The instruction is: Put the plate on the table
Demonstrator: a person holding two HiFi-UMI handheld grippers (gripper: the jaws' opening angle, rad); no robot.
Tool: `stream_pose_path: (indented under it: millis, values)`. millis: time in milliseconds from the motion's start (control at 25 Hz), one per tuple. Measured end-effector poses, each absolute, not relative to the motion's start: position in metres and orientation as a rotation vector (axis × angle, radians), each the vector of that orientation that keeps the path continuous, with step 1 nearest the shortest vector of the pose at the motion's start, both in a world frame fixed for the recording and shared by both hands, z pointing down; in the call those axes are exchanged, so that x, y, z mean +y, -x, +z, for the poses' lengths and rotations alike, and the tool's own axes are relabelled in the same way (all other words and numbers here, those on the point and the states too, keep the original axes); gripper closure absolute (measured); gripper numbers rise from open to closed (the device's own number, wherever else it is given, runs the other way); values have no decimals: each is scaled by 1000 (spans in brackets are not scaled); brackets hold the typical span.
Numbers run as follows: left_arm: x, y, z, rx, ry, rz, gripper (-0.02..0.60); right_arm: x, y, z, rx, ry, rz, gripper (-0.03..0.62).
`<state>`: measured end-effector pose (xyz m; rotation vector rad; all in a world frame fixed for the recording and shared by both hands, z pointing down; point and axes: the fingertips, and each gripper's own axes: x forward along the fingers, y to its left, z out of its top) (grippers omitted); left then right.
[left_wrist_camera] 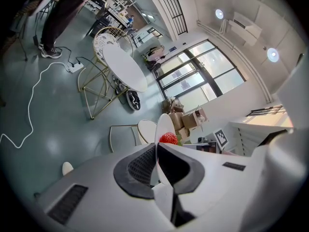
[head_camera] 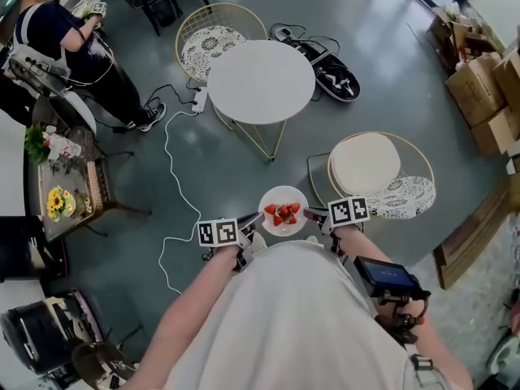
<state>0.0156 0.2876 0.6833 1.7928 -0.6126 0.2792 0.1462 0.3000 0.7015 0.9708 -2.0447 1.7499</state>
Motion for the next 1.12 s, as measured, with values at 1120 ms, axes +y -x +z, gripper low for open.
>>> stream_pose_path:
  millis: [1120]
  values:
    - [227,130,691,-698,-1707,129,561,219,-7,702,-2061,-843,1616,565]
